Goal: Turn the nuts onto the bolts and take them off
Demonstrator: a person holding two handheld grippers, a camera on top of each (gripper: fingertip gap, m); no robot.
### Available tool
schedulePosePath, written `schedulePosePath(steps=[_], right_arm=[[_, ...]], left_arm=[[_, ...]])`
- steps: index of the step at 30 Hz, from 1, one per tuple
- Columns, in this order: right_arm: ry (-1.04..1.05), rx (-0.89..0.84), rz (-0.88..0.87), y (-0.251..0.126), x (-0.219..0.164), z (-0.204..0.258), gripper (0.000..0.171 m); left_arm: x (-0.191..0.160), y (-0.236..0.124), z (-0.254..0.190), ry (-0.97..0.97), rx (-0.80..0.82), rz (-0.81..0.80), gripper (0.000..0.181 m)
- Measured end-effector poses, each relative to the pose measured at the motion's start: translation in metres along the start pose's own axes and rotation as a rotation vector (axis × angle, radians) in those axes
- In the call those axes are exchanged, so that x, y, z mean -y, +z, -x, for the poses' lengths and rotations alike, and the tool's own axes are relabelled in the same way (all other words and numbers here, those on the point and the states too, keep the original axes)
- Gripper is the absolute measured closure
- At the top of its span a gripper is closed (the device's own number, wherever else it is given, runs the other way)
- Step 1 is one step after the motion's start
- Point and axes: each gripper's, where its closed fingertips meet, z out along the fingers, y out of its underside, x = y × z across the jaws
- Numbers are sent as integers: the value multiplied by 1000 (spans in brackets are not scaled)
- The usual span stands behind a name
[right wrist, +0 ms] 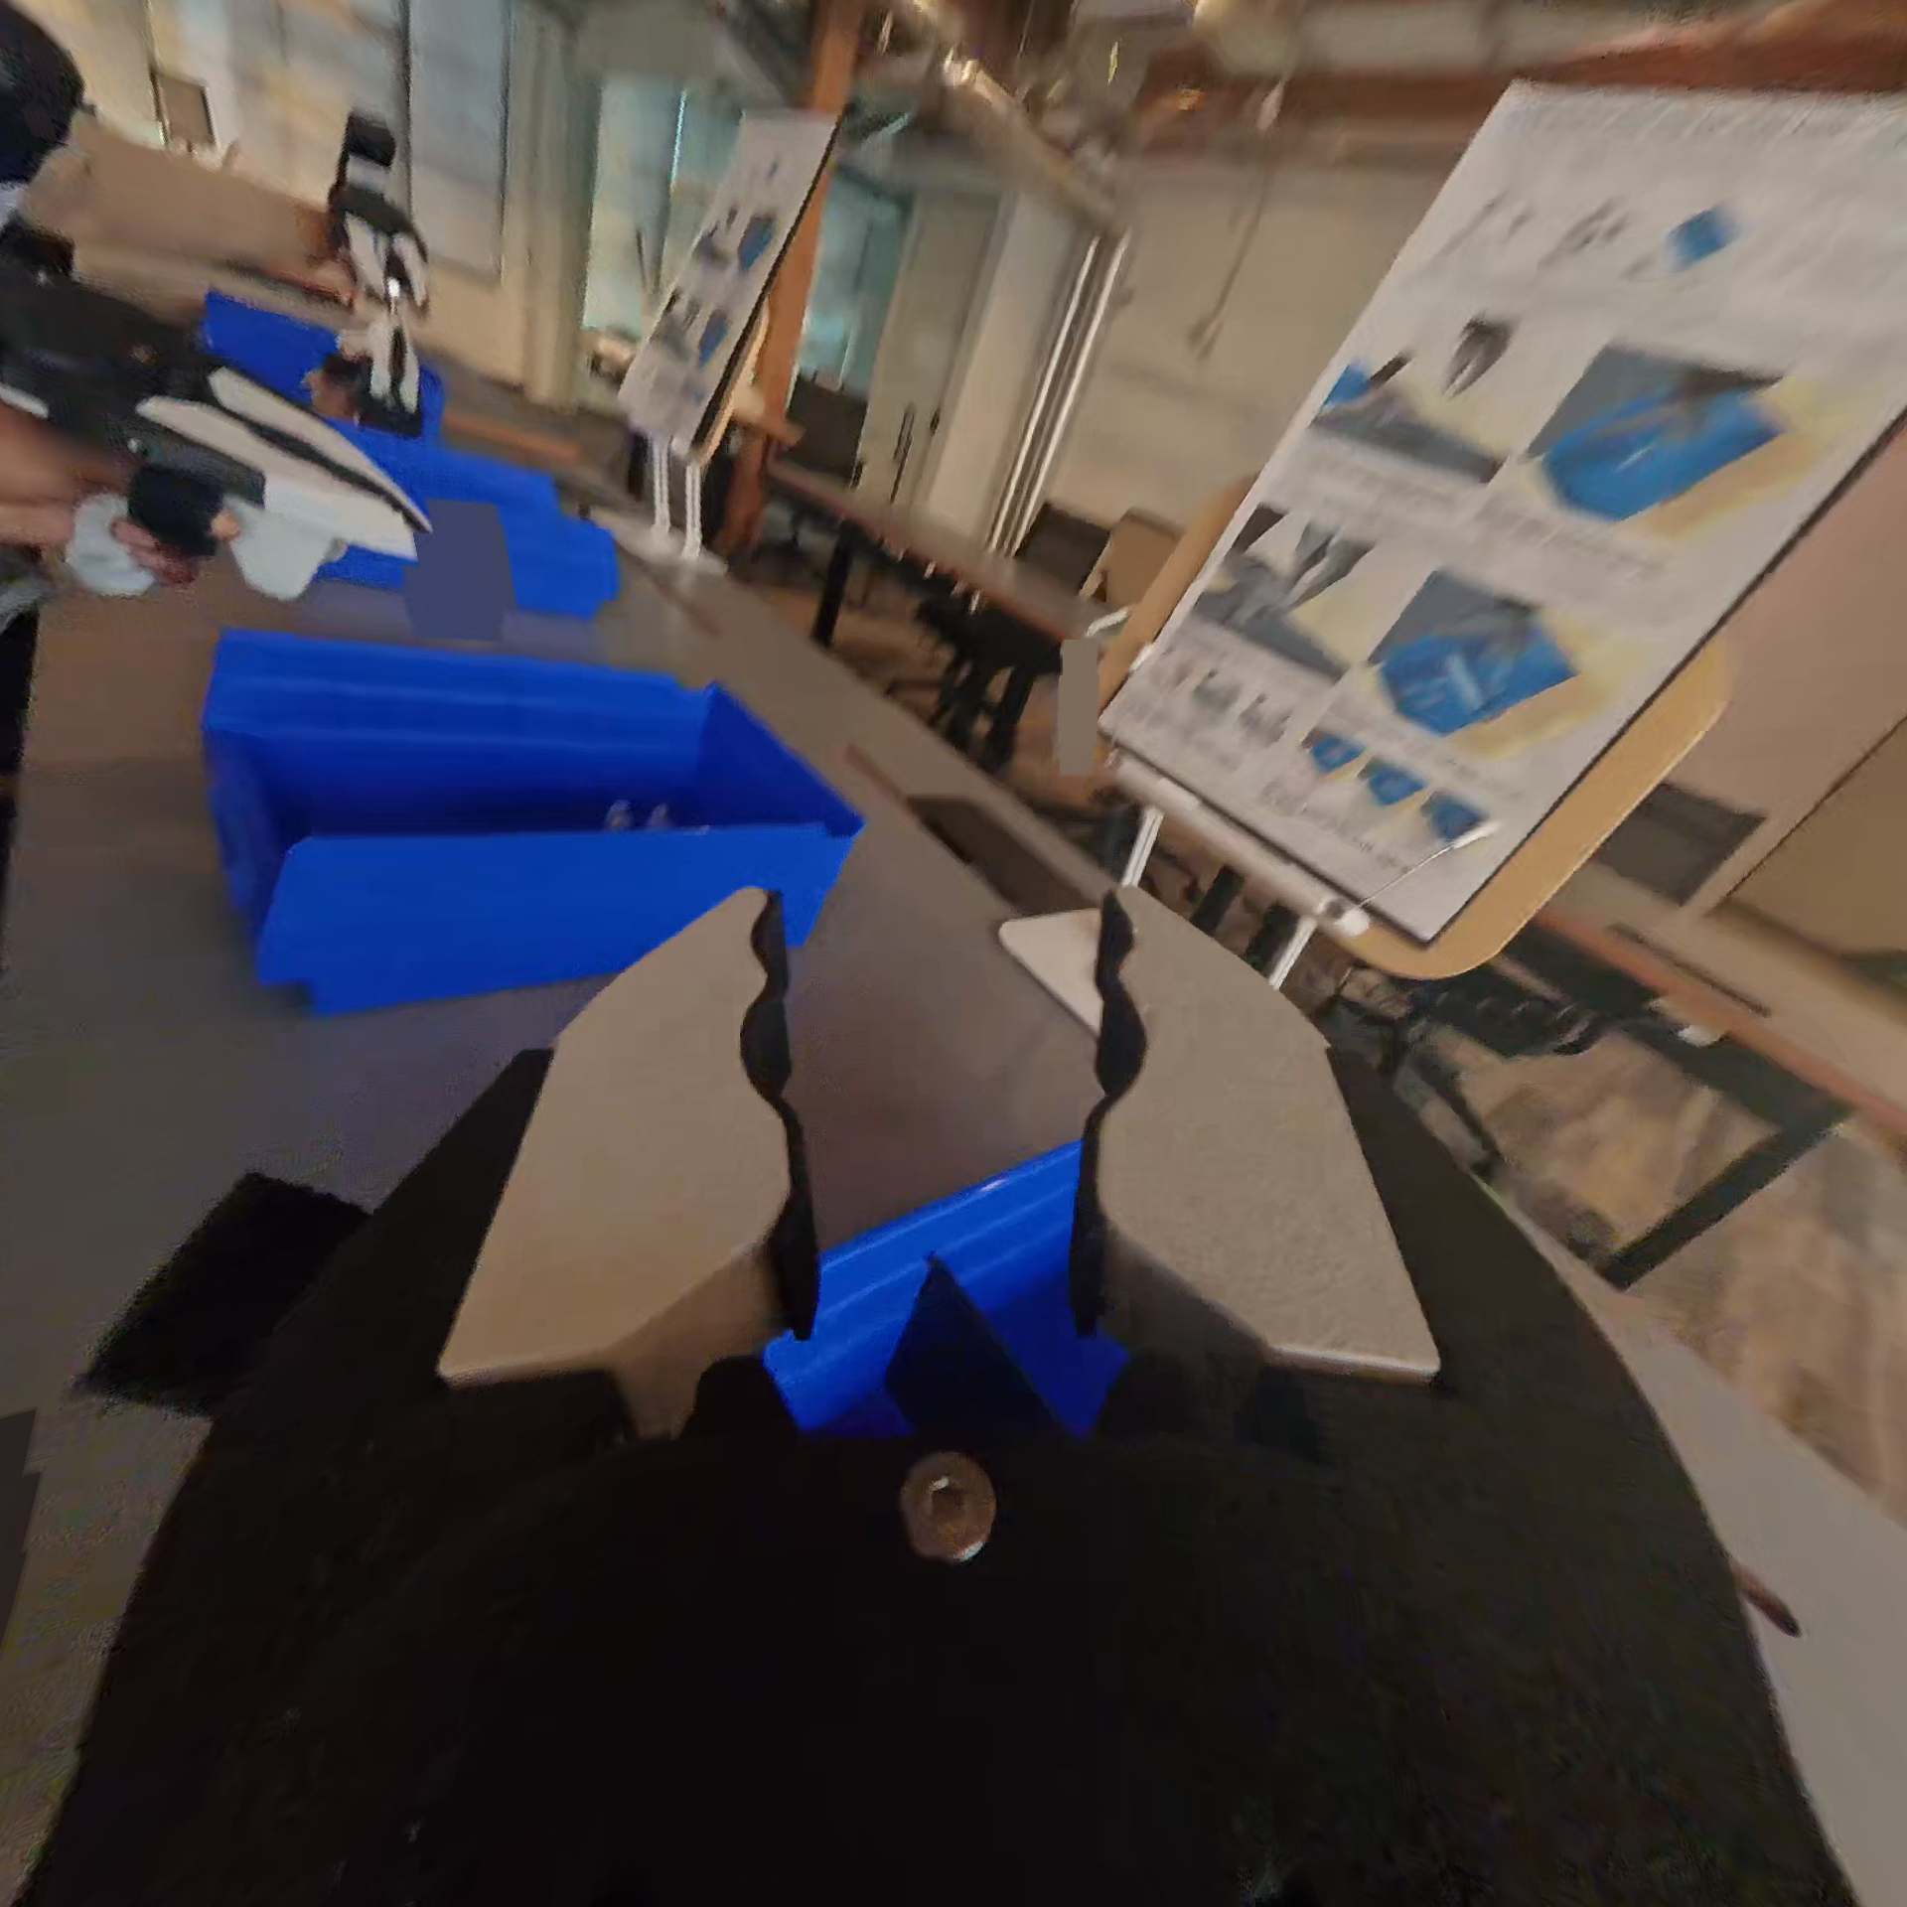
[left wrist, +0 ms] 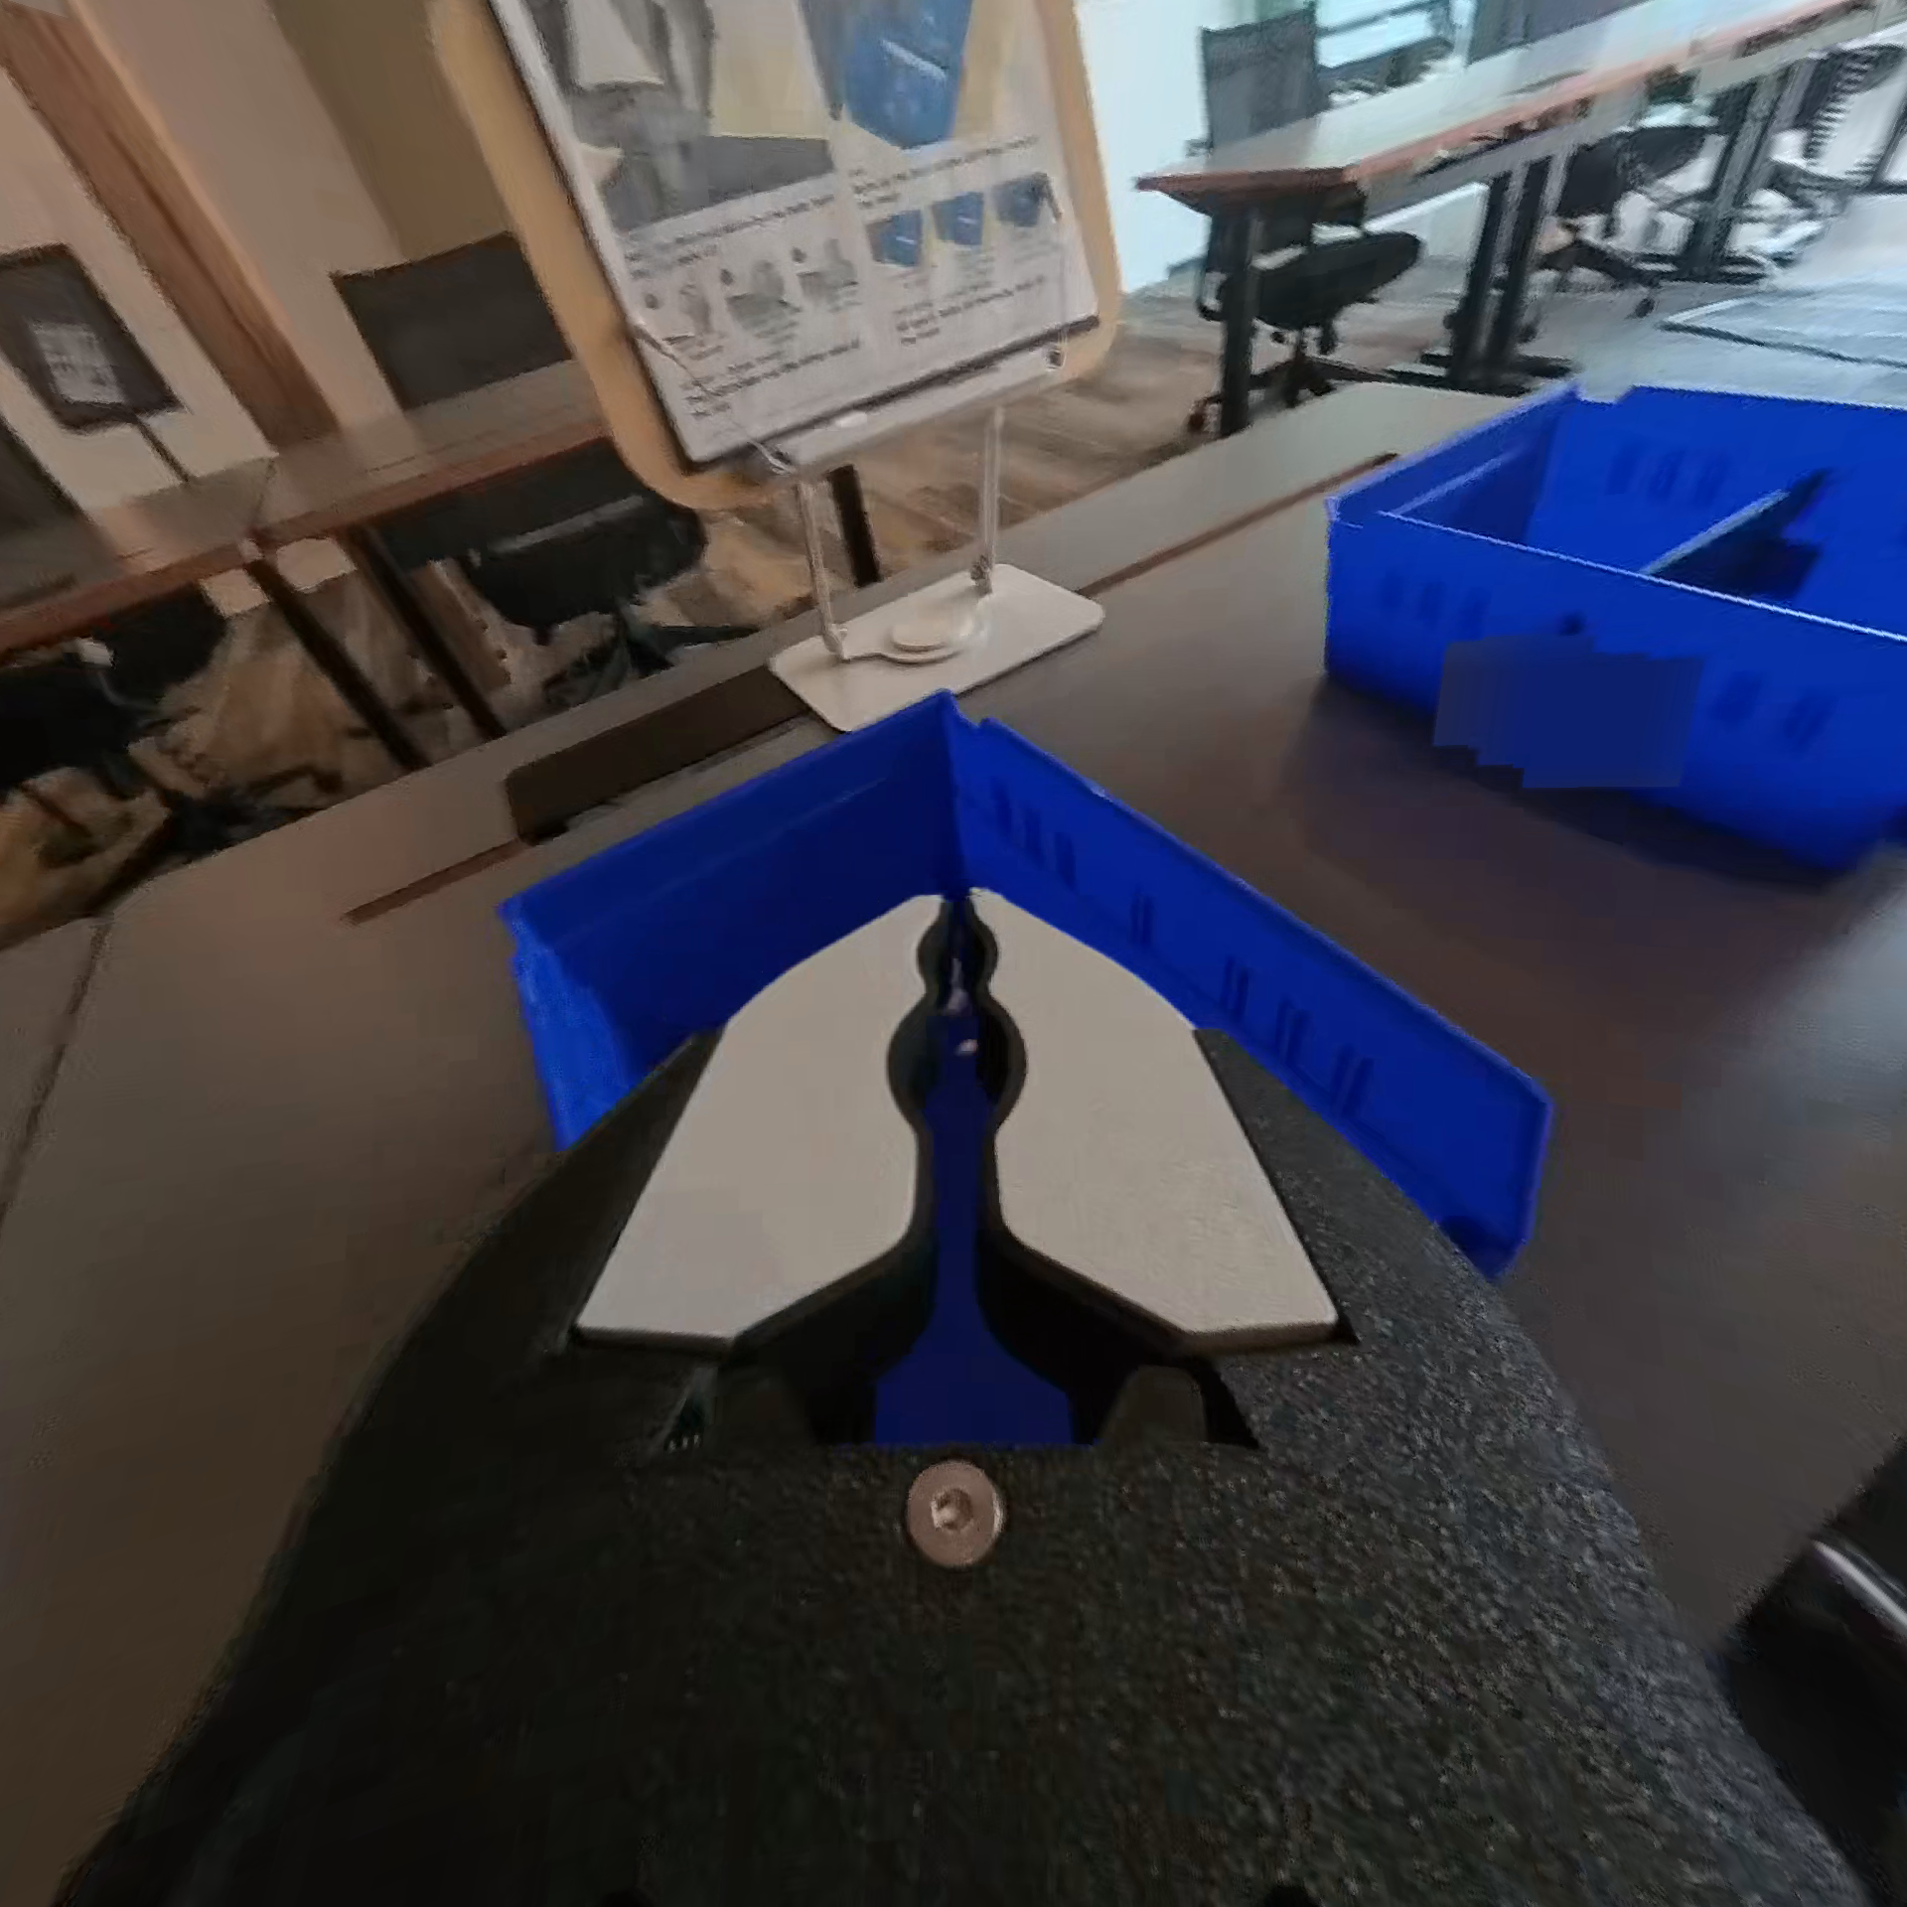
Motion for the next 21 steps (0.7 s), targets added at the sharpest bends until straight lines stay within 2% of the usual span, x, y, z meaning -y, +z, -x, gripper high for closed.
schedulePosePath(steps=[3, 4, 5, 7, 8, 10, 13, 15, 21], right_arm=[[32, 62, 38, 8, -14, 8, 128], [49, 99, 44, 9, -18, 11, 157], [67, 114, 32, 9, -21, 12, 171], [112, 119, 20, 8, -29, 8, 171], [130, 115, 21, 7, -34, 6, 169], [158, 139, 31, 5, -43, 6, 144], [183, 151, 6, 0, -49, 4, 143], [198, 160, -9, -2, -50, 2, 143], [220, 162, -36, -5, -54, -3, 145]], left_arm=[[-14, 20, -4, -61, -91, 157, 181], [-17, 27, 3, -62, -82, 198, 181], [-22, 34, 10, -49, -68, 253, 181], [-41, 45, 20, -5, -82, 423, 177], [-53, 50, 27, 16, -83, 525, 160], [-73, 59, 35, 58, -117, 685, 152], [-90, 75, 32, 28, -264, 845, 135], [-98, 84, 34, 12, -334, 933, 137], [-120, 100, 47, 102, -341, 1083, 131]])
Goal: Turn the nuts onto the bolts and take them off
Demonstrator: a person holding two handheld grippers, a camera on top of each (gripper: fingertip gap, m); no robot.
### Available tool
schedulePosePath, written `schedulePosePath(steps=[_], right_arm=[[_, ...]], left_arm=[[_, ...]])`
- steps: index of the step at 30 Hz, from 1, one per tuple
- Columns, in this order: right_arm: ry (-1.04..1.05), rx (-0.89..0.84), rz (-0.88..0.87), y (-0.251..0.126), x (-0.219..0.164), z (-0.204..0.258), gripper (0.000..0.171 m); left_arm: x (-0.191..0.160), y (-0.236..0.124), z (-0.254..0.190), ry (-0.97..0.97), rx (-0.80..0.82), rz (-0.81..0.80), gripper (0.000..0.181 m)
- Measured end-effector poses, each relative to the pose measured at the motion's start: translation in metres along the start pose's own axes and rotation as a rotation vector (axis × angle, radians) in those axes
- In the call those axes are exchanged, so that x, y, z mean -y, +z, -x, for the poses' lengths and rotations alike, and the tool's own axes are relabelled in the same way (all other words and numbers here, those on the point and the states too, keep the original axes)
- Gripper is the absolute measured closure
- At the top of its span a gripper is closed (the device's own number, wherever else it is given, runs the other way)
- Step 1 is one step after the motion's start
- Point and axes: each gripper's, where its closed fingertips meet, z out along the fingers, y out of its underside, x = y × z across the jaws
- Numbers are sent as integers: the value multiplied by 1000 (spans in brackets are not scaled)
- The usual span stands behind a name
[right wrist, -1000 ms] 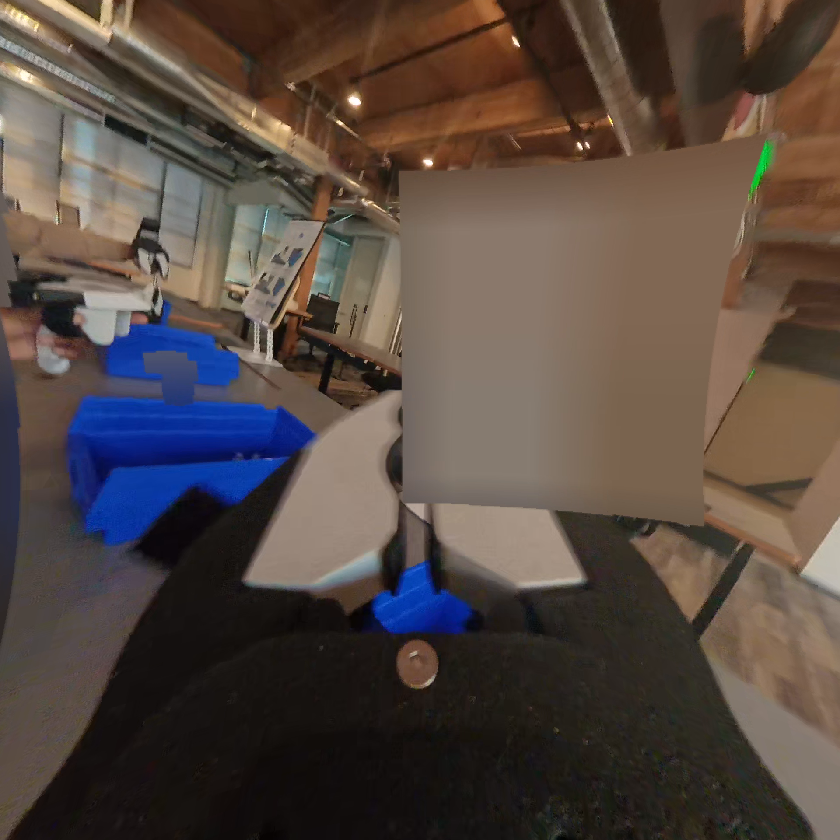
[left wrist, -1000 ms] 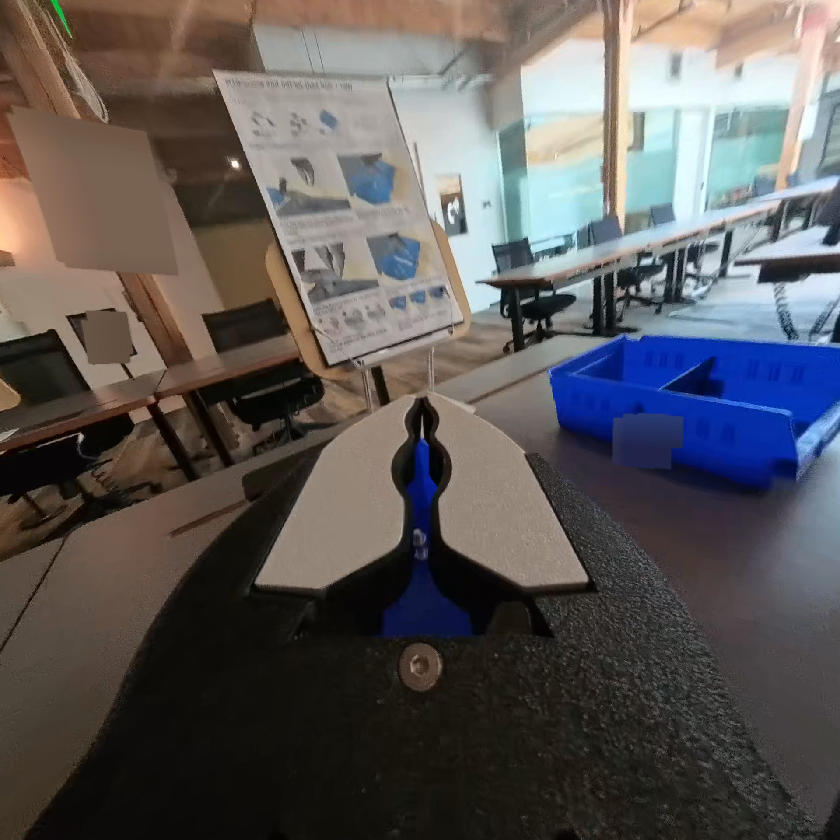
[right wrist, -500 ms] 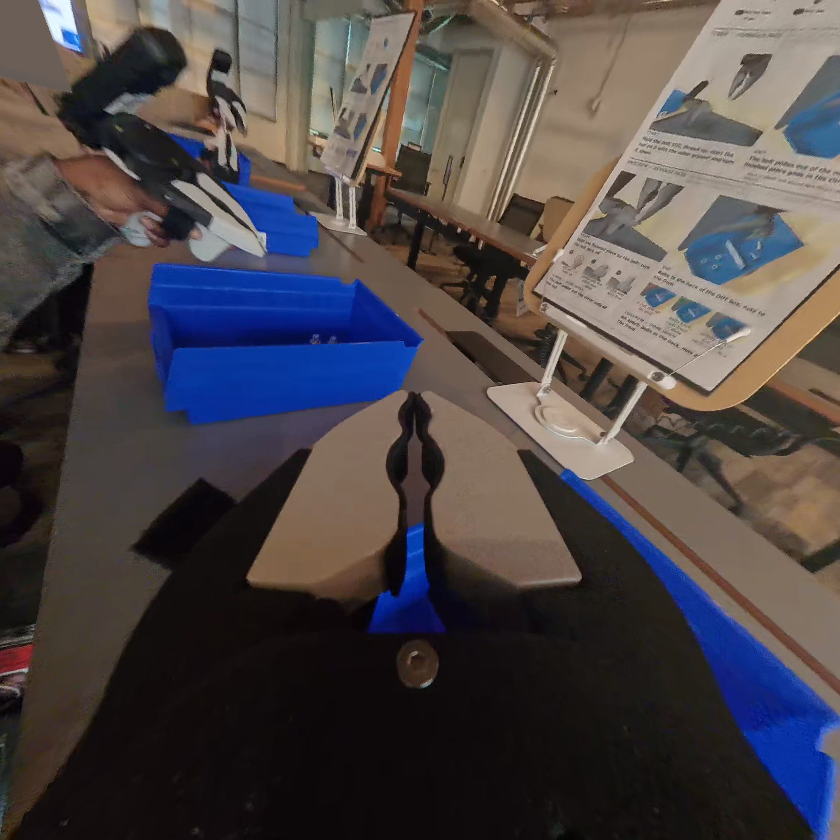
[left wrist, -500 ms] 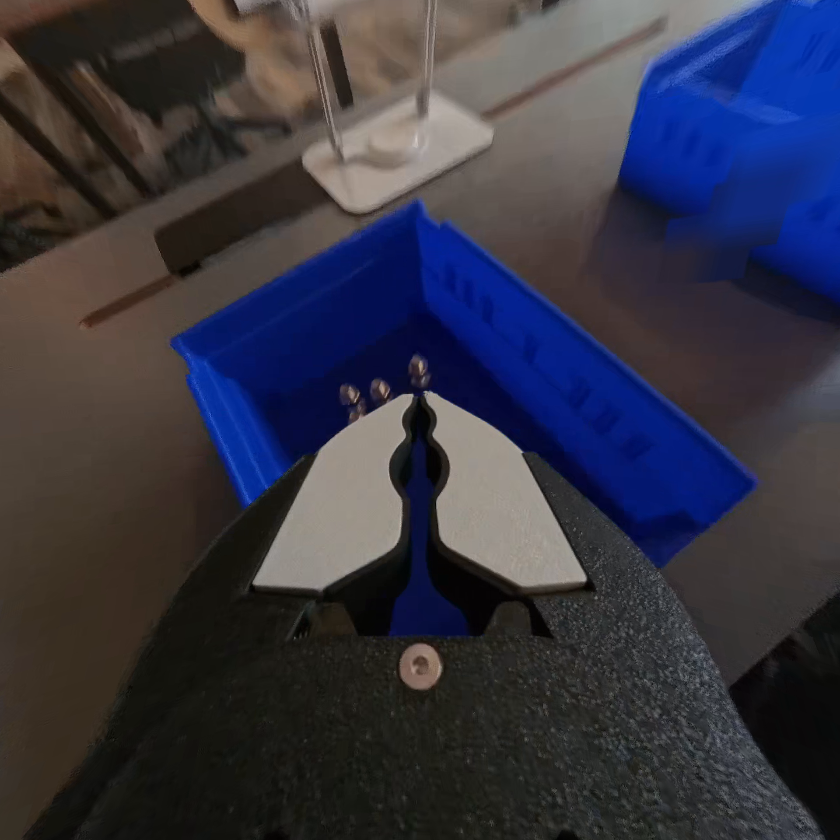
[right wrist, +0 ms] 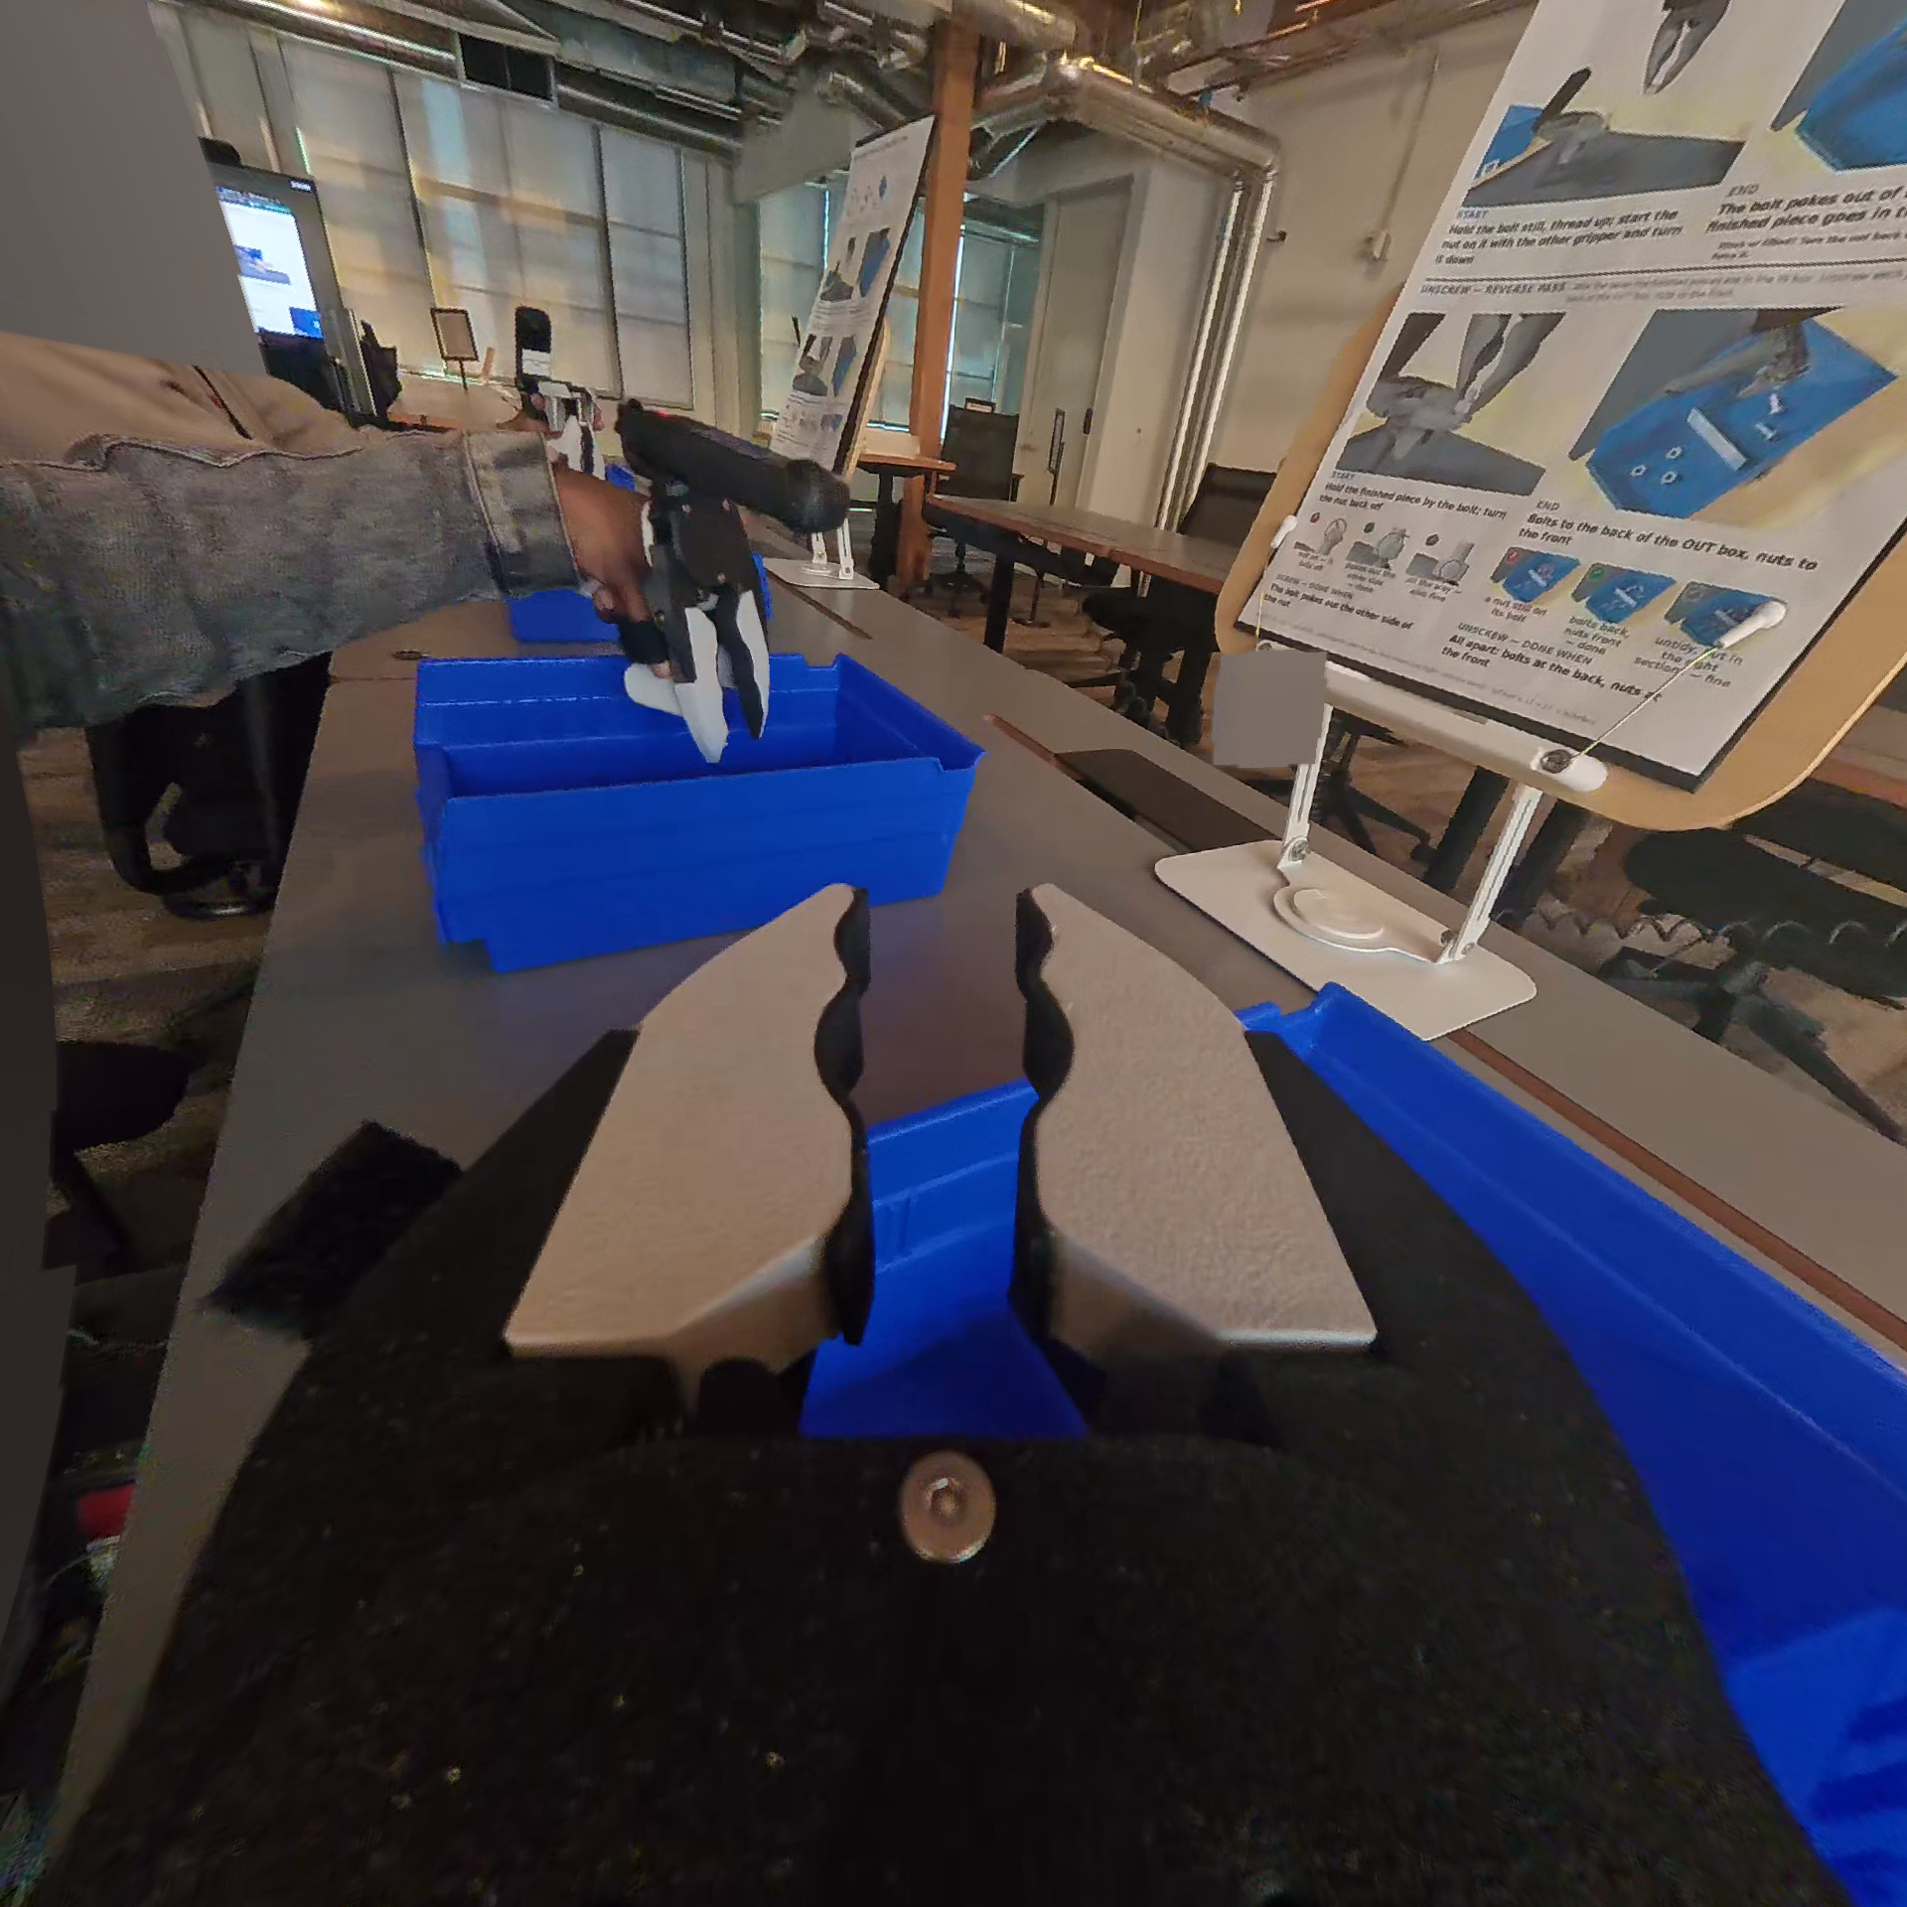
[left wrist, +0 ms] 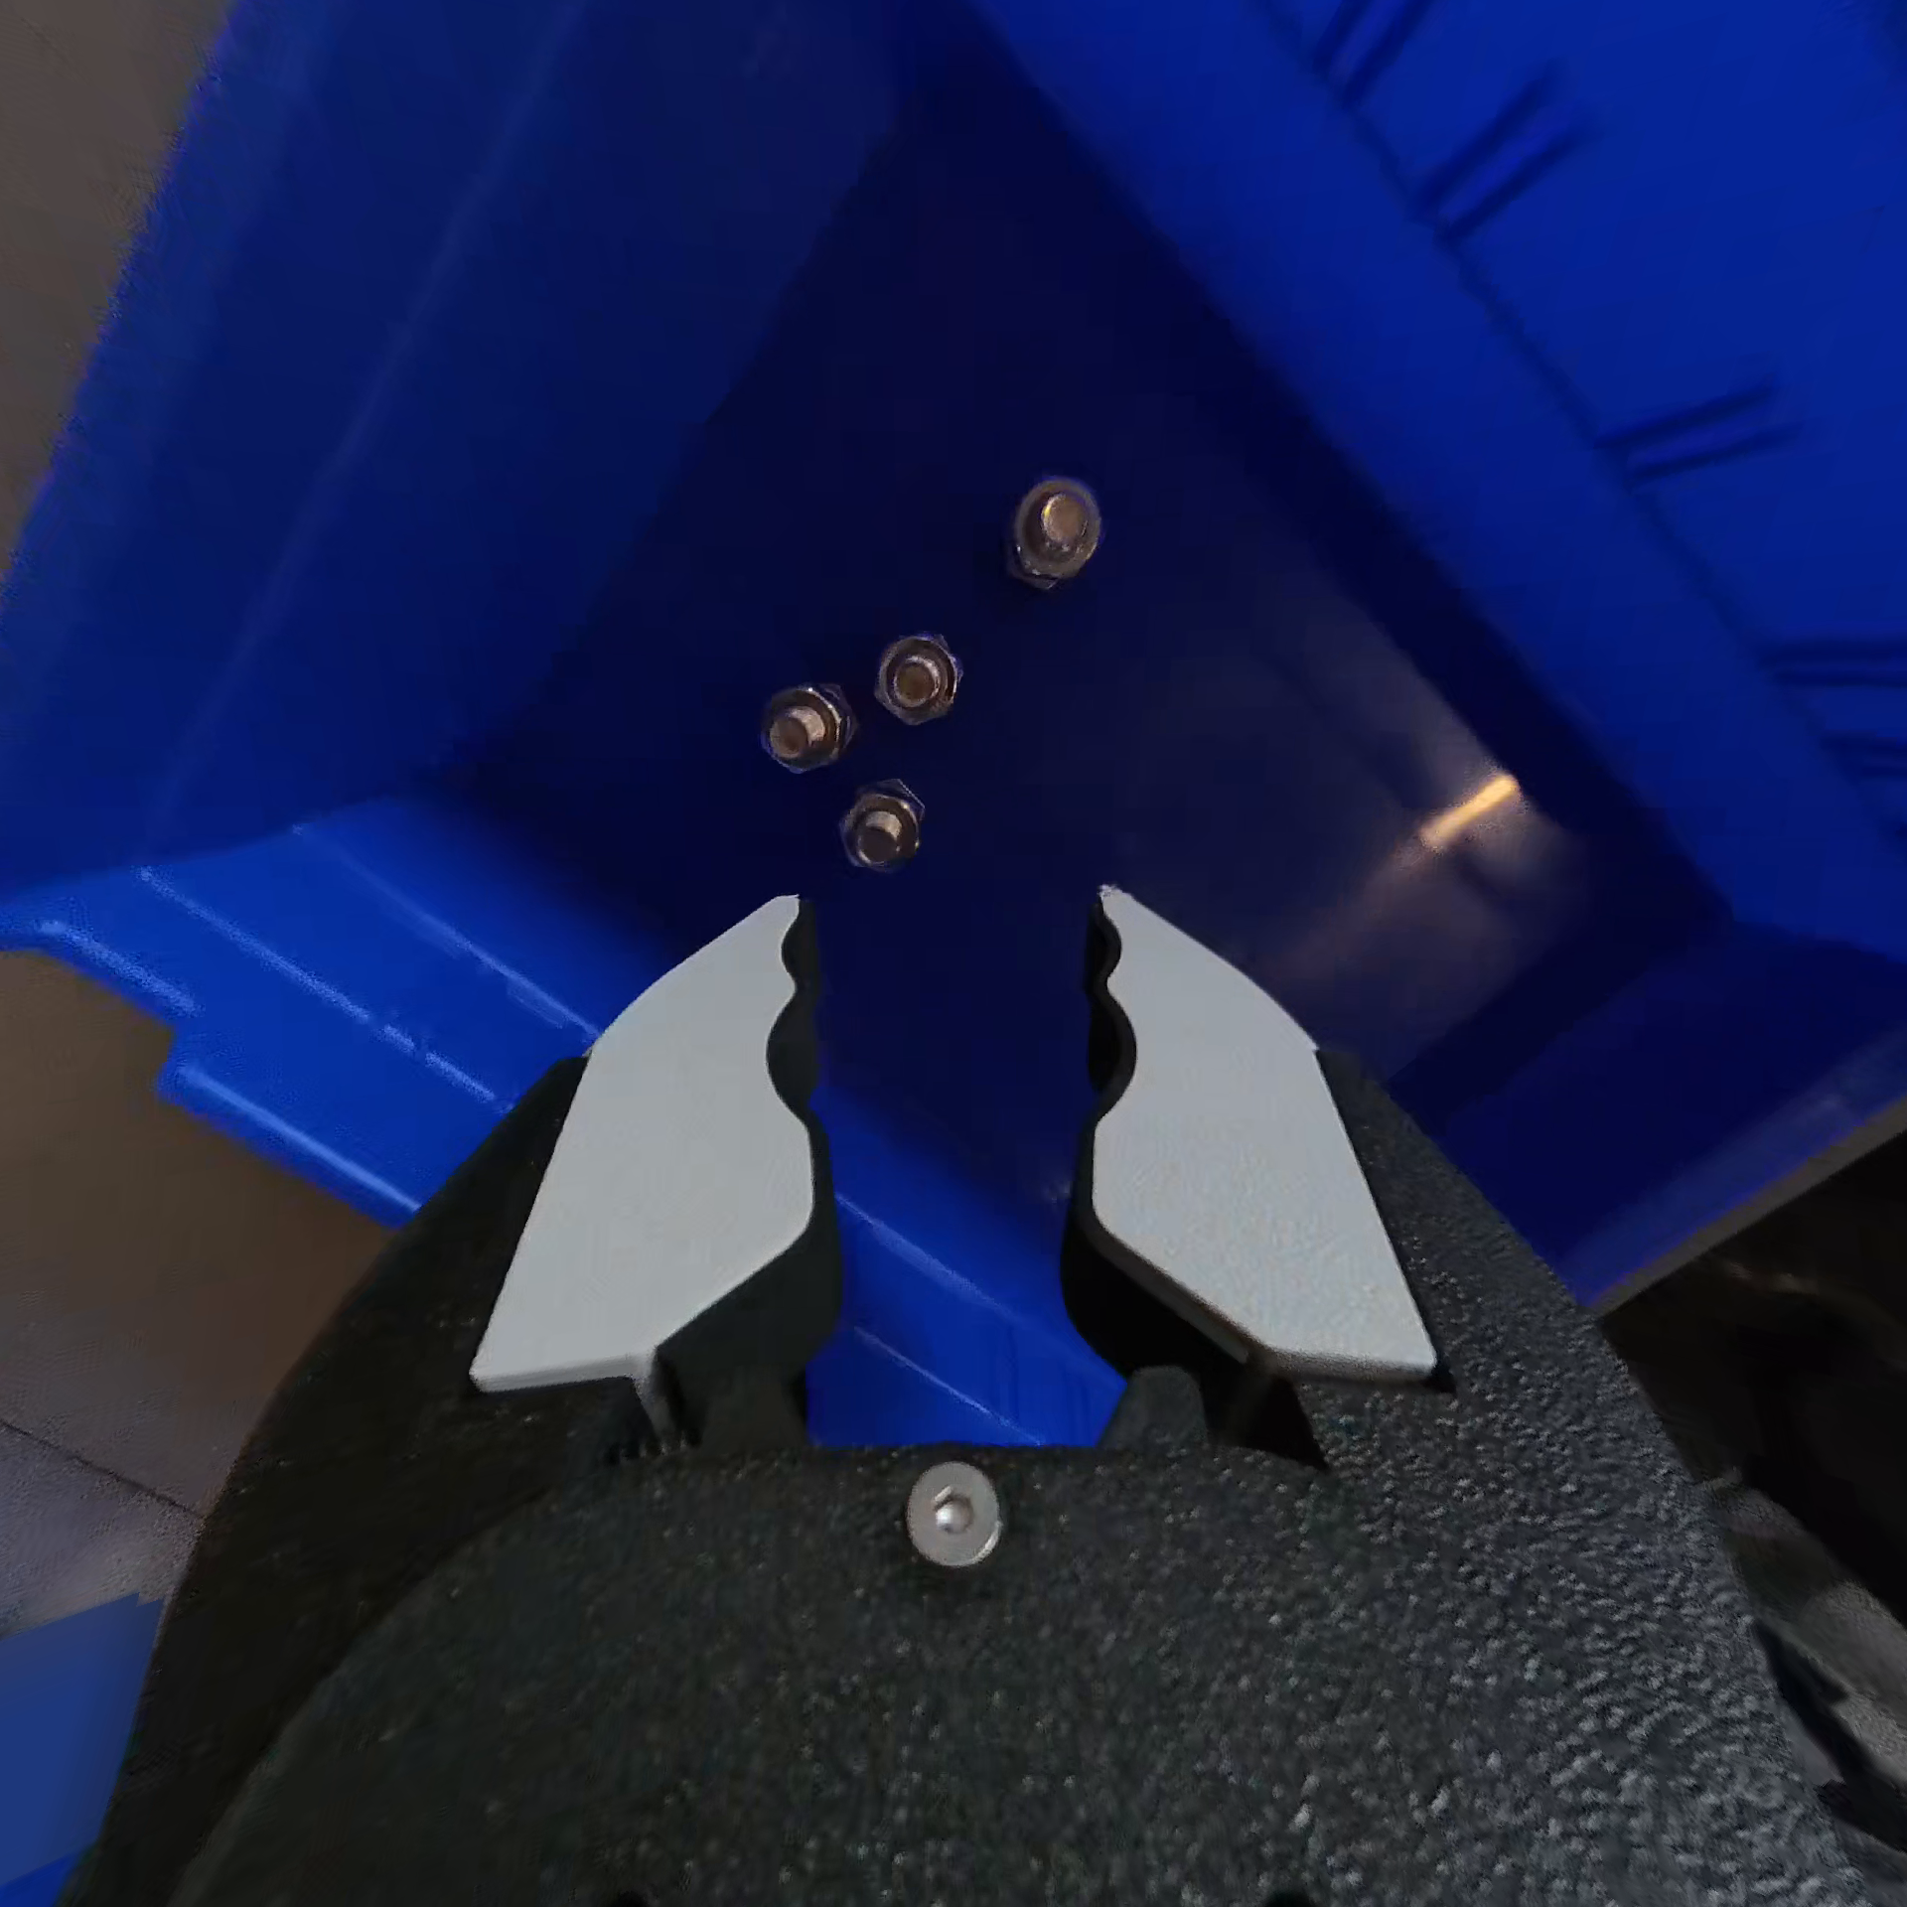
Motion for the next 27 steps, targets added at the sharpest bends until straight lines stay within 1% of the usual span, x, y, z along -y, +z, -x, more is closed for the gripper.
schedulePosePath(steps=[3, 10, 15, 18, 20, 24, 27], right_arm=[[-2, 5, -11, -2, 0, -1, 147], [-17, 10, 0, -3, -5, 1, 150], [-22, 16, 0, -3, -7, 1, 154], [-22, 18, 11, -2, -9, 1, 154], [-26, 21, 17, -1, -11, 1, 154], [-31, 23, 42, 2, -16, 2, 154], [-29, 28, 55, 4, -19, 2, 154]], left_arm=[[-1, 11, 2, 37, 30, 34, 133], [-3, 32, 12, 52, 97, 117, 136], [-4, 41, 15, 22, 83, 149, 142], [-4, 47, 15, 14, 67, 150, 147], [-4, 48, 17, 14, 74, 136, 161], [-3, 42, 12, 0, 36, 87, 162], [0, 27, 6, 8, 22, 37, 162]])
